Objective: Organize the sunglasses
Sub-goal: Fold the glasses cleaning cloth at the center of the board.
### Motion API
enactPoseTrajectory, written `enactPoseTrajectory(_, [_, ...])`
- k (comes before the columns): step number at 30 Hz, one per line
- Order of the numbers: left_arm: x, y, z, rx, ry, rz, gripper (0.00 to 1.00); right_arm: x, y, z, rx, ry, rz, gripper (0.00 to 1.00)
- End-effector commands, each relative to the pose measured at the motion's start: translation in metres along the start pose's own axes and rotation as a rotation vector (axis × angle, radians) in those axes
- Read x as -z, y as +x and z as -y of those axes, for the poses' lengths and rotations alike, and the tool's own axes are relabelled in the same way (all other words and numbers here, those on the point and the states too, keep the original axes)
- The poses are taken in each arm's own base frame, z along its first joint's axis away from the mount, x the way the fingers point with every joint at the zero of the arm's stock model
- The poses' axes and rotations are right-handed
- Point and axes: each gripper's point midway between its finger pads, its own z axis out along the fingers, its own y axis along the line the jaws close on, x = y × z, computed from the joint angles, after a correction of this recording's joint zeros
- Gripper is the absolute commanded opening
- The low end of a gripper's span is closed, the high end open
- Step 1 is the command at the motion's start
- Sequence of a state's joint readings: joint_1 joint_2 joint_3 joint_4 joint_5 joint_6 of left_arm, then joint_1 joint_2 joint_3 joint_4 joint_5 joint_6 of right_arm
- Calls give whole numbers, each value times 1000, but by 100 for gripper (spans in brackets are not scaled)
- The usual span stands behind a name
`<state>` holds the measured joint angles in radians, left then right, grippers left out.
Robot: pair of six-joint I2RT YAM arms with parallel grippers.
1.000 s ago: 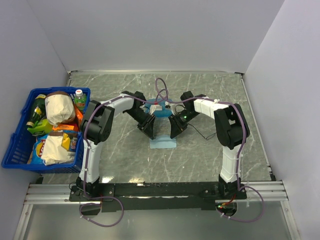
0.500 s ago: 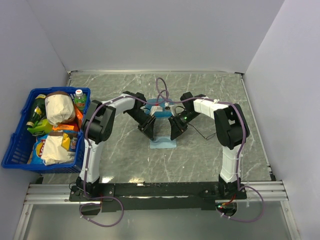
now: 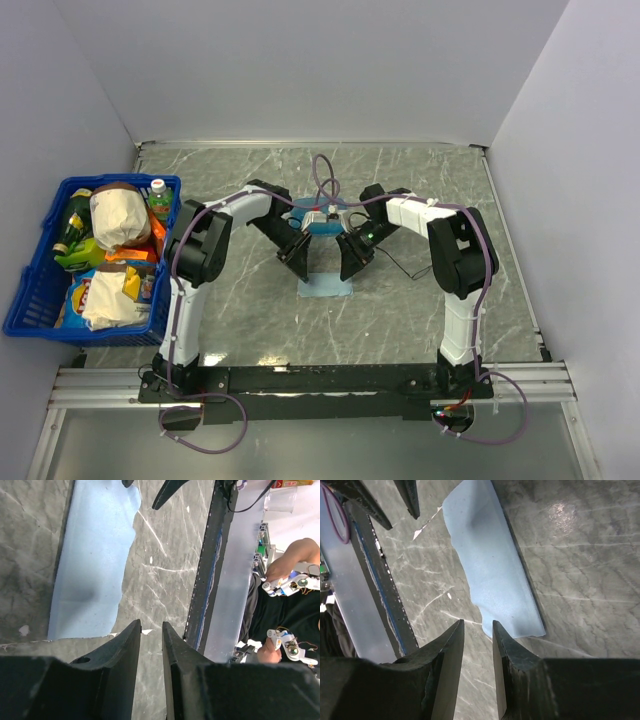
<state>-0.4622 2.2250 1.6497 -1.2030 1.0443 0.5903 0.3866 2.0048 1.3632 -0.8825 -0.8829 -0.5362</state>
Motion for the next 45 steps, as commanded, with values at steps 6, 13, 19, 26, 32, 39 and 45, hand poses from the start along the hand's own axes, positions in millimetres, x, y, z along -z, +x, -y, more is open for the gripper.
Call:
enactPoseTrajectory(6, [5,-26,-8,-76,-73,77,29,8,-23,3,101,103,50,40])
enactPoseTrajectory(13, [17,-28,-30,1,-166,117,30,19,-24,14,74,138,79,42])
enactPoseTrajectory(19, [20,-28,-37,12,-200,125,34,20,-16,25,48,158,59,44])
enactPoseTrajectory(26, [19,-24,-43,30,-219,111,35,15,-8,28,30,144,24,45])
enactPoseTrajectory(32, [19,-20,-43,34,-221,95,35,14,-7,27,27,135,20,49])
enactPoseTrajectory(39, [18,-17,-48,42,-241,82,37,10,-5,29,17,131,13,51])
enactPoseTrajectory(45, [18,-18,-53,44,-259,90,40,9,-6,32,16,140,13,52])
